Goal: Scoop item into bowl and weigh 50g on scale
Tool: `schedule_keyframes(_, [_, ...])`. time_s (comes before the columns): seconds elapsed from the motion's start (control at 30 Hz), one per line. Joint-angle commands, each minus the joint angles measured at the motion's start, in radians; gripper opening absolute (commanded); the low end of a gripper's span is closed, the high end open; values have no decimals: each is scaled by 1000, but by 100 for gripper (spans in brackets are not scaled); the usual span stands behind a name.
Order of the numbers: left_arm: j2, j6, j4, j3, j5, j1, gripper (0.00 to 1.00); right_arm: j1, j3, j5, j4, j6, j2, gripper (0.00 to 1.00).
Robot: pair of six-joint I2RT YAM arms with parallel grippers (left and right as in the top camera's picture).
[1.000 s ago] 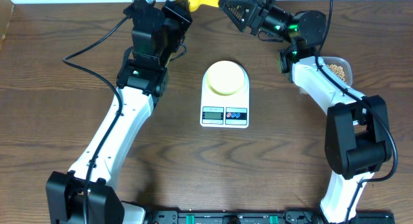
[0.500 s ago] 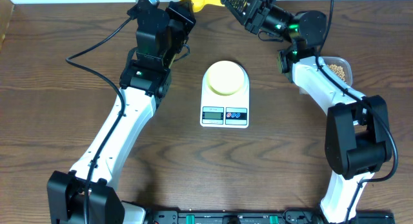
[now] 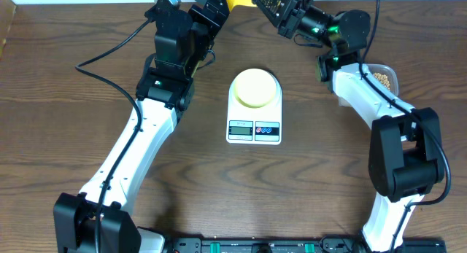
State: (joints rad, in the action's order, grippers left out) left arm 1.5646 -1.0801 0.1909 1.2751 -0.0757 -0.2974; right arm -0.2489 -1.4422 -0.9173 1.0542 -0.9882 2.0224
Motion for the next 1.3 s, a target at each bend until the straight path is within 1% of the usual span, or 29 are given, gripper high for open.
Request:
schedule_keyframes(0.0, [6, 2, -2, 18, -2, 0, 83, 34, -16, 57, -132, 294, -8, 1])
schedule_keyframes(0.07, [6, 6, -48, 18, -2, 0, 83, 69, -16, 80, -205, 432, -8, 1])
schedule_keyframes(0.2, [6, 14, -101, 18, -2, 0, 83, 129, -16, 73, -202, 566, -8, 1])
schedule_keyframes(0.27, [6, 66, -109, 18, -10, 0, 83, 156, -16, 73, -203, 598, -8, 1])
schedule_keyframes(0.4, [6, 238, -109, 18, -69, 0, 83, 211, -16, 73, -206, 625, -8, 1])
schedule_keyframes(0.43, [6, 301, -117, 18, -90, 0, 83, 227, -16, 74, -213, 638, -8, 1])
schedule_keyframes(0.5, [6, 386, -140, 18, -101, -1, 83, 261, -16, 74, -222, 654, -8, 1])
schedule_keyframes(0.67, [6, 502, -155, 18, -101, -1, 83, 325, -16, 73, -246, 657, -8, 1])
schedule_keyframes(0.7, [6, 553, -148, 18, -100, 0, 83, 343, -16, 73, -259, 657, -8, 1])
schedule_keyframes(0.77, [6, 593, -145, 18, -100, -1, 83, 368, -16, 73, -277, 645, -8, 1])
schedule_keyframes(0.9, [6, 608, -146, 18, -101, -1, 83, 412, -16, 82, -319, 596, -21, 1])
schedule_keyframes(0.97, [6, 642, -152, 18, -112, -1, 84, 432, -16, 96, -338, 582, -34, 1])
schedule_keyframes(1.07, [6, 654, -173, 18, -122, -1, 83, 455, -16, 137, -423, 578, -71, 1])
schedule_keyframes(1.13, [6, 655, -188, 18, -122, -1, 83, 466, -16, 180, -535, 608, -111, 1])
schedule_keyframes(1.17, [6, 661, -192, 18, -122, -1, 83, 469, -16, 206, -596, 638, -134, 1])
schedule_keyframes(1.2, [6, 685, -195, 18, -122, -1, 84, 470, -16, 279, -729, 715, -182, 1])
schedule_keyframes(1.23, [6, 697, -195, 18, -122, -1, 83, 468, -16, 305, -769, 741, -196, 1])
schedule_keyframes(1.27, [6, 717, -195, 18, -122, -1, 83, 463, -16, 367, -850, 796, -229, 1])
